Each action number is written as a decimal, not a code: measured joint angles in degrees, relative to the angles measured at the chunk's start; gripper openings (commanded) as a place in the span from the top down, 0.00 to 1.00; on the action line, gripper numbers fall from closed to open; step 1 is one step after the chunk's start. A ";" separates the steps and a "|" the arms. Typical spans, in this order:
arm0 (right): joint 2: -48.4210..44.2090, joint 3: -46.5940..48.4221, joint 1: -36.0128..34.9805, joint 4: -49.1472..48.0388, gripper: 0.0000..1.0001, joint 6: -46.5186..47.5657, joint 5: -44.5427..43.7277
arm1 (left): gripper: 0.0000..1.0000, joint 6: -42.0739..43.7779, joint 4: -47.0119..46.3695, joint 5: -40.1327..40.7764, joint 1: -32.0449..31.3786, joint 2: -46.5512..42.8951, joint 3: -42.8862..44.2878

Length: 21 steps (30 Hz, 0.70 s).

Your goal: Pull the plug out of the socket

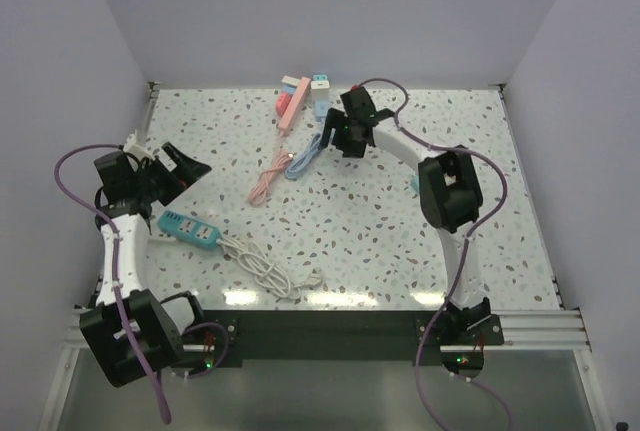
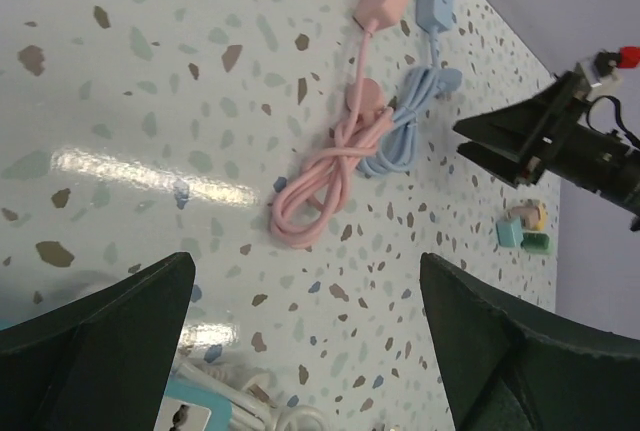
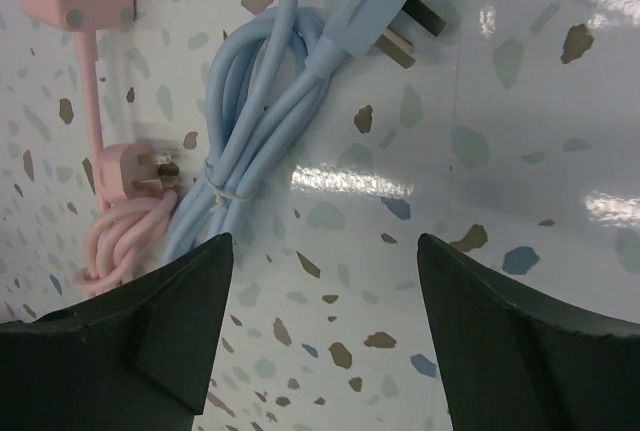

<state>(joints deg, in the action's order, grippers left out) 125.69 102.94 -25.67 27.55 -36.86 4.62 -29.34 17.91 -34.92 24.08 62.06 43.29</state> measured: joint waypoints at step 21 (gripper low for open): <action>13.18 9.94 -4.42 -7.50 1.00 -19.76 -4.61 | 0.01 -0.02 -1.16 -6.40 -2.54 -4.96 -4.79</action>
<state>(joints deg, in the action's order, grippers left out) 138.87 112.88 -30.09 20.05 -56.62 0.01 -29.36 16.75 -41.32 21.54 57.10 38.50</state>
